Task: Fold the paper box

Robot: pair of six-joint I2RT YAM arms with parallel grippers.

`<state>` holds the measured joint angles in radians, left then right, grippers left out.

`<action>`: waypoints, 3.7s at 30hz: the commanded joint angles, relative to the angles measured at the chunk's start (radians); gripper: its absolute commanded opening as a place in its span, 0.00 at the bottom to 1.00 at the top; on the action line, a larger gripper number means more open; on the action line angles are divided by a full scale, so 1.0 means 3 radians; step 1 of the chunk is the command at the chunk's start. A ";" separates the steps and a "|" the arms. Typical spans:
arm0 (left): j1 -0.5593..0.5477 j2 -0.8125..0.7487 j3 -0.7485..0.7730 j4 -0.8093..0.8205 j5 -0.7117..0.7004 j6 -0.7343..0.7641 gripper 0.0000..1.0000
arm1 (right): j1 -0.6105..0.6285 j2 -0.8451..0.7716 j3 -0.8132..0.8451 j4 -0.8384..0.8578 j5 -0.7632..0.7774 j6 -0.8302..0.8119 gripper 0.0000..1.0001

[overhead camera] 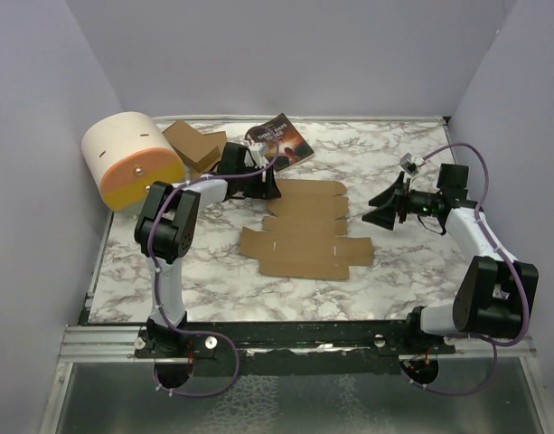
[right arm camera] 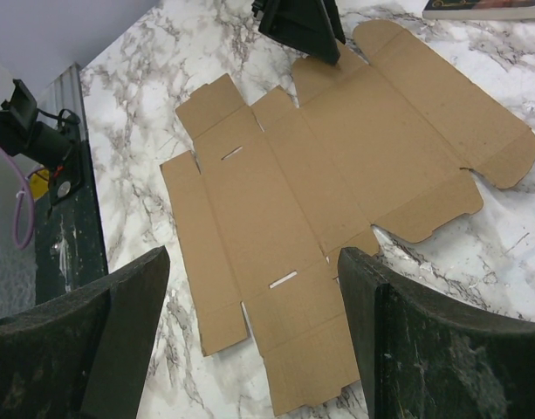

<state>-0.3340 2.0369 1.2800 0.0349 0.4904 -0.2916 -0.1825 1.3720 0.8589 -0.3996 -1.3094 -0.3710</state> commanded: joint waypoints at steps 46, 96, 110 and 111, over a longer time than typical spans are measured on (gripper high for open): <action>-0.0046 -0.1659 -0.2628 0.3253 -0.0378 -0.0642 0.00 | 0.0000 -0.0018 0.0092 -0.0622 -0.0506 -0.1015 0.79; -0.0372 -0.1814 -0.2973 0.4688 -0.0030 0.0432 0.00 | 0.0588 -0.0044 0.0814 0.0237 0.0129 -0.0901 0.99; -0.0359 -0.1844 -0.2929 0.4620 0.0222 0.0411 0.00 | 0.0588 -0.0153 0.0454 0.0524 0.0573 -0.0852 0.99; -0.0361 -0.1842 -0.2934 0.4612 0.0233 0.0403 0.00 | 0.0582 -0.0162 0.0470 0.0546 0.0690 -0.0764 1.00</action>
<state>-0.4461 1.4910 0.3847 1.3899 0.5072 -0.1730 -0.0048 1.3365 0.9741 -0.2760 -1.2572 -0.6411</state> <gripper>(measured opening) 0.018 0.994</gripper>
